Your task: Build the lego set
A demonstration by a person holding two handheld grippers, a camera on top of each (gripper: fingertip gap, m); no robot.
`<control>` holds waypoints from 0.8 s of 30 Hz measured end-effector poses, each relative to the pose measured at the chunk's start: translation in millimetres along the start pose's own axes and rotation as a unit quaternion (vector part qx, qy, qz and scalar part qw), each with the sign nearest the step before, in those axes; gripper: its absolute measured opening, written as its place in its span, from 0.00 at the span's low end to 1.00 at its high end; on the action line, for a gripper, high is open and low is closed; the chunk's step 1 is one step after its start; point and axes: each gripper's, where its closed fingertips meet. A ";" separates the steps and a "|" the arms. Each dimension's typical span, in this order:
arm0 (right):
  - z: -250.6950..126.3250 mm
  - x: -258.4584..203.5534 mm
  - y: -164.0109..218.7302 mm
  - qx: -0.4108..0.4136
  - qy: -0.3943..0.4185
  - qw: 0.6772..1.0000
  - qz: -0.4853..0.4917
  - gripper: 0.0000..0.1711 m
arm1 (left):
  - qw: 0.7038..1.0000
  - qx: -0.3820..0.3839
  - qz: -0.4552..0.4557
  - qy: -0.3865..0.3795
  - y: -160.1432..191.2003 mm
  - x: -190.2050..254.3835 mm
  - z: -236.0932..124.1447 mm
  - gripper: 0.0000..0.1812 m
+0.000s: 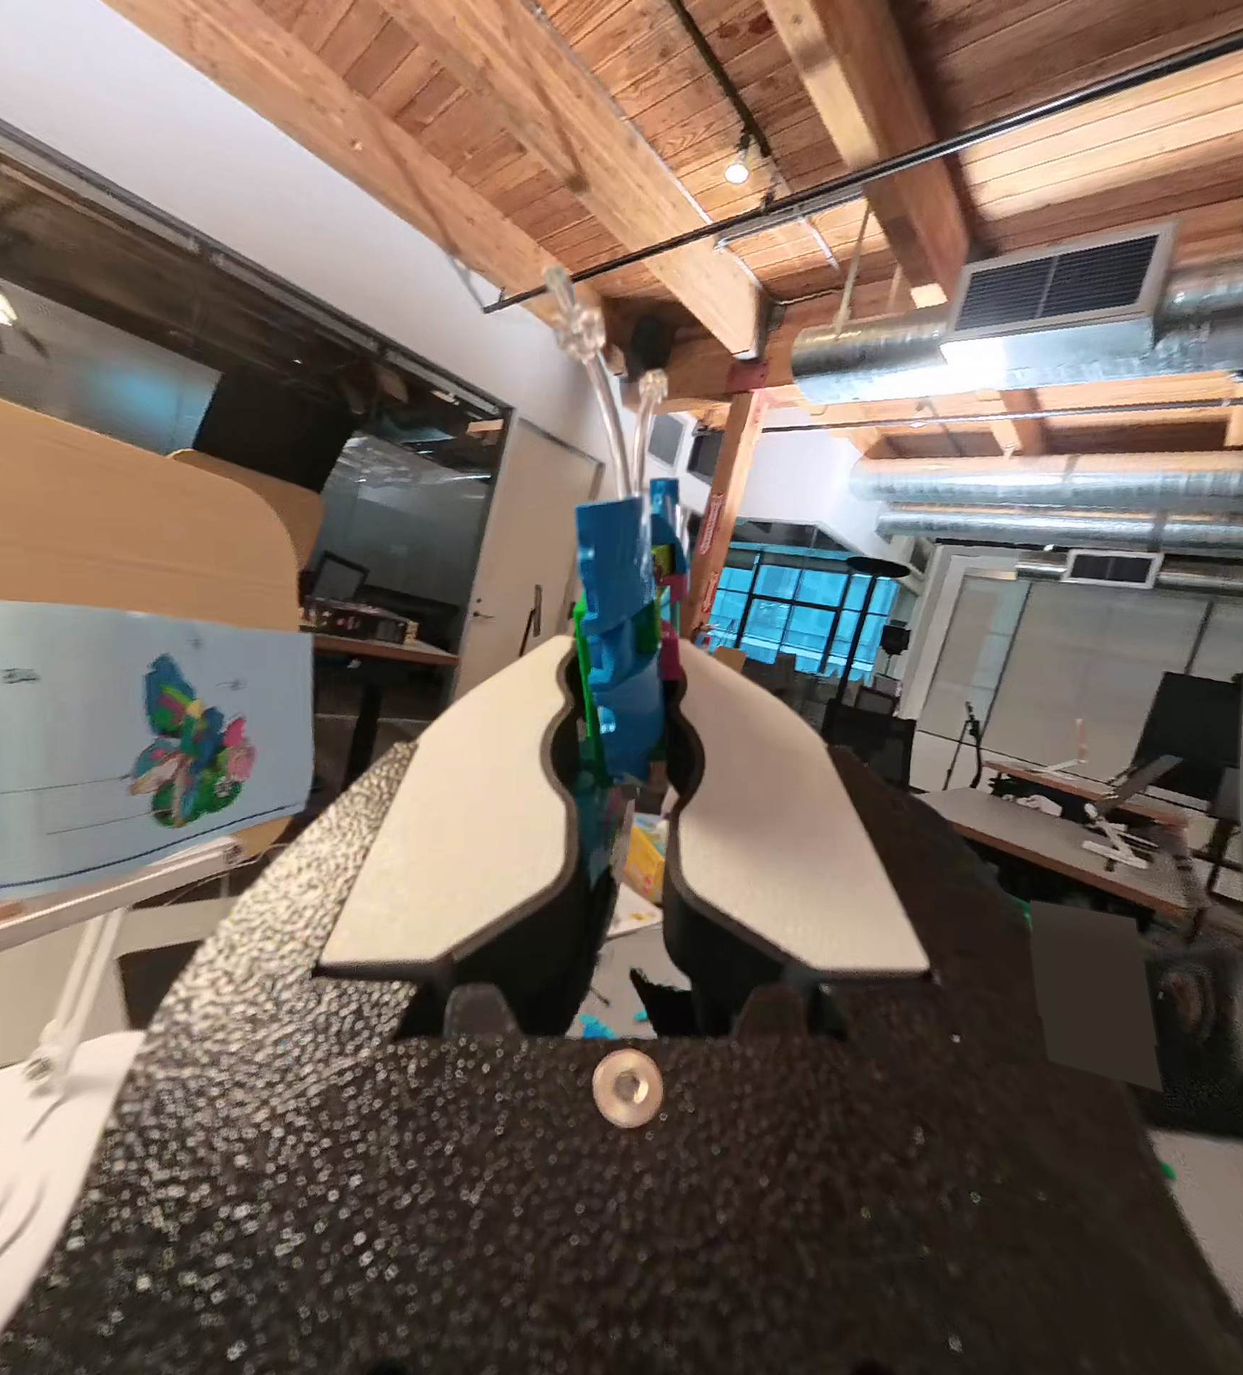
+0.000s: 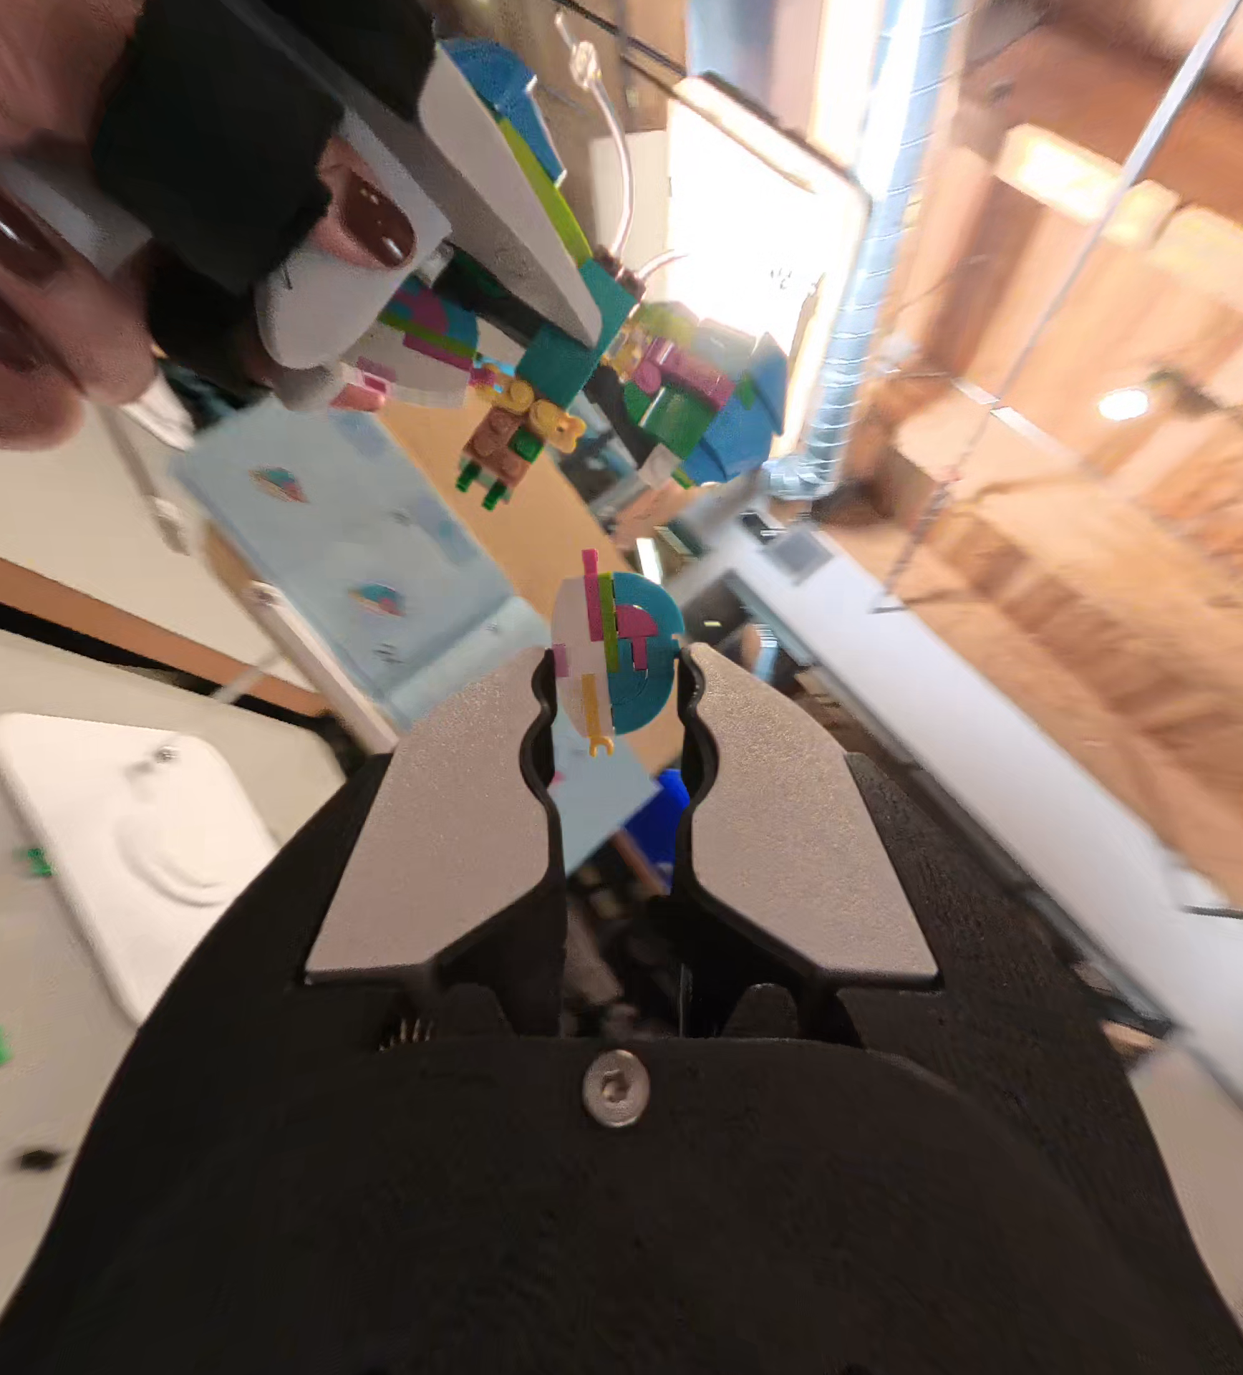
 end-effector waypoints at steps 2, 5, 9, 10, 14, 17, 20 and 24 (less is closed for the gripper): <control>-5.4 14.7 -2.7 0.019 0.052 0.997 -0.047 0.17 | 1.000 0.004 -0.009 0.017 7.0 11.0 12.1 0.11; -11.4 28.2 -1.4 0.003 0.091 0.991 -0.102 0.17 | 1.000 0.005 -0.012 0.025 13.3 24.4 24.2 0.11; -12.5 31.2 0.0 -0.033 0.082 0.988 -0.124 0.17 | 0.998 -0.015 0.042 0.040 16.8 44.8 34.1 0.11; -12.2 29.5 -1.4 -0.036 0.074 0.989 -0.122 0.17 | 0.997 -0.016 0.059 0.046 15.8 50.0 34.9 0.11; -16.1 38.7 -11.1 -0.058 0.094 0.985 -0.134 0.17 | 0.990 -0.009 0.134 0.053 5.2 61.1 30.5 0.11; -21.0 42.5 -19.1 -0.060 0.098 0.986 -0.118 0.17 | 0.986 0.004 0.153 0.067 0.5 66.5 26.7 0.11; -22.5 41.7 -28.3 -0.050 0.106 0.985 -0.125 0.17 | 0.985 0.030 0.154 0.065 -4.9 65.6 22.2 0.11; -22.7 36.4 -36.7 -0.025 0.106 0.981 -0.158 0.17 | 0.985 0.048 0.154 0.064 -16.6 65.9 20.2 0.11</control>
Point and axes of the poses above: each gripper's, where its closed fingertips meet, z out along the fingers, y out of its underside, x = y × z across the jaws, and after that the axes turned 12 degrees about z, right-handed
